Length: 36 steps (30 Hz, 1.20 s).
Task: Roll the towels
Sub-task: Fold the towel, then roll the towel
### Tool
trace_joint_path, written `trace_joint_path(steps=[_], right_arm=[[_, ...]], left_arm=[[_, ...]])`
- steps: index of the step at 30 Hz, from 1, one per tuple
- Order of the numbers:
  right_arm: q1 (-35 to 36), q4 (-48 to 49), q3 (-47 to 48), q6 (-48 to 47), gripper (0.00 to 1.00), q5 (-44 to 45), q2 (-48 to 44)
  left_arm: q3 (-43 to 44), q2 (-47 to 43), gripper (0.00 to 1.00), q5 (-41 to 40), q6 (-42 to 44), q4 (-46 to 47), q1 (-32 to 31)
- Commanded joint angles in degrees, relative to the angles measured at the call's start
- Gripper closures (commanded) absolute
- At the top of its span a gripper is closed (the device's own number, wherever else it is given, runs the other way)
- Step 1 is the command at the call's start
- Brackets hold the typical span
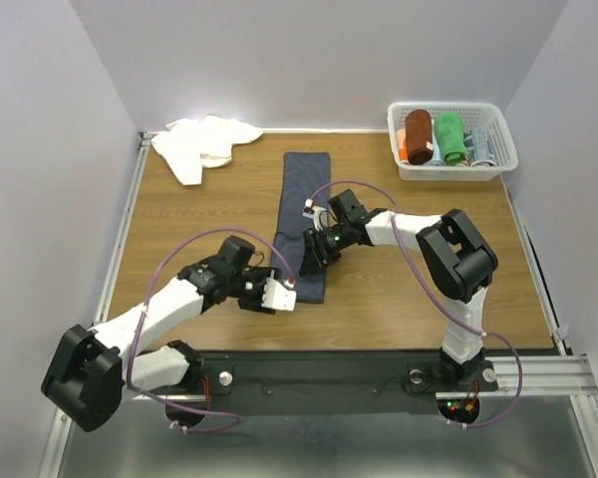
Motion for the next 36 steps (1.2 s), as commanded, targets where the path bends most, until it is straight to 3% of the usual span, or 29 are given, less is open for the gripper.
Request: trace_joint_path(steps=[1,13,19,21,24,25,28,36], right_arm=[[0.1,-2.4,-2.6,-3.9,0.50,0.9,-0.6],[0.1,-5.0,-2.8,-6.5,0.55,0.8,-0.4],[0.1,-5.9,-2.9,-7.5,0.57,0.4,0.0],[0.2,-6.2,-3.2,-7.9,0.58,0.6,-0.1],[0.2,-6.8,-4.1,-9.2,0.60,0.8,-0.7],[0.2,-7.0,-4.3,-9.7,0.63,0.6,-1.0],[0.1,-8.1,-4.5,-10.0,0.64,-0.7,-2.3],[-0.4,-10.0,0.1,-9.9,0.57,0.4,-10.3]], left_arm=[[-3.6,-3.2,0.37,-5.2,2.8,10.4,-4.8],[-9.6,0.3,0.51,-6.6,6.3,15.7,-11.3],[-10.9,3.1,0.52,-7.3,6.8,18.0,-12.0],[-10.7,5.1,0.58,-8.1,6.0,19.0,-12.0],[-10.4,6.6,0.74,-8.4,4.9,19.6,-12.2],[-10.3,6.6,0.85,-8.6,4.6,19.7,-12.6],[-9.2,5.2,1.00,-8.3,4.1,16.2,-14.5],[0.1,3.6,1.00,-0.2,-3.8,2.9,-16.5]])
